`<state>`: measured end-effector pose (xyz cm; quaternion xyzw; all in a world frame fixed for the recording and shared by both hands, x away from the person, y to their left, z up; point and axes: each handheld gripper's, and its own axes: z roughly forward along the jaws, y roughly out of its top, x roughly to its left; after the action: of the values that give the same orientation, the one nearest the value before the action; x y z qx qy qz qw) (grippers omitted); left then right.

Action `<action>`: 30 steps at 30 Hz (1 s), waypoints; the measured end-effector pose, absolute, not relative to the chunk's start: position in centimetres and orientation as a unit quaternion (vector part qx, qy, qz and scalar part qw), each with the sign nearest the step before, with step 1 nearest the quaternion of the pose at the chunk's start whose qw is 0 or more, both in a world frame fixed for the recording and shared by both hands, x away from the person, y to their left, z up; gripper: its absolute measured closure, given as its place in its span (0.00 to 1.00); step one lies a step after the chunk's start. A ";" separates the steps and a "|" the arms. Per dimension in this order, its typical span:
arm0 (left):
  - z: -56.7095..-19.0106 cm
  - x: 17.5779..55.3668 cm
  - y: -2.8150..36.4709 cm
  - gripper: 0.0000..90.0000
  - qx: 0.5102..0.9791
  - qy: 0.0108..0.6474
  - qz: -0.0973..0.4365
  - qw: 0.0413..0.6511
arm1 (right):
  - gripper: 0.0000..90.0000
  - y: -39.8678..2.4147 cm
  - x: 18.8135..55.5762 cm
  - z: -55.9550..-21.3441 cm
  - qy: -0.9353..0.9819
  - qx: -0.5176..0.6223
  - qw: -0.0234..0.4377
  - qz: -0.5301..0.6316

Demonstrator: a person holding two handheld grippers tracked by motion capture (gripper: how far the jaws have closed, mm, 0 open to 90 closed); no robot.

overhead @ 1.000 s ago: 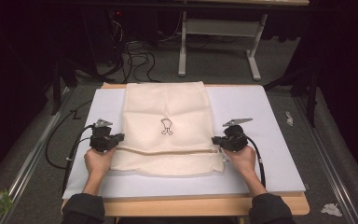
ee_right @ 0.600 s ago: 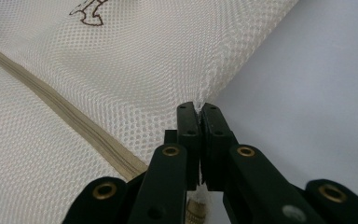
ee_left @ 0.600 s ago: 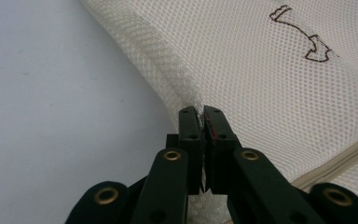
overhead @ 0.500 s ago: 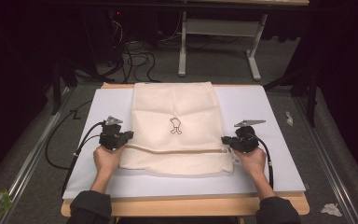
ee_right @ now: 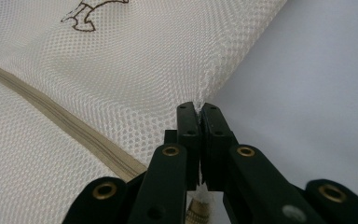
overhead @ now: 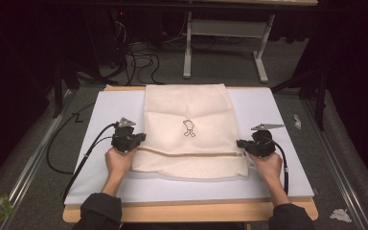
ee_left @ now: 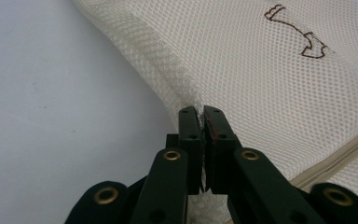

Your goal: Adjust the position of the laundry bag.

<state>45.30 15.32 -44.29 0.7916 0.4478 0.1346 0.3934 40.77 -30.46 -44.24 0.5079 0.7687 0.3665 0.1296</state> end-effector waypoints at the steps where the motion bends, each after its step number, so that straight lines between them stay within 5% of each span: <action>1: -44.3 45.3 15.1 0.97 0.791 0.447 0.133 0.395 | 0.99 -30.6 40.7 -44.2 0.768 0.510 0.130 0.365; 30: -45.8 45.4 15.1 0.93 0.795 0.452 0.138 0.381 | 0.97 -30.9 40.6 -45.4 0.769 0.518 0.128 0.353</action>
<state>45.39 15.09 -45.80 0.7947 0.4517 0.1384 0.3812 40.65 -30.86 -45.38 0.5176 0.7689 0.3529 0.1278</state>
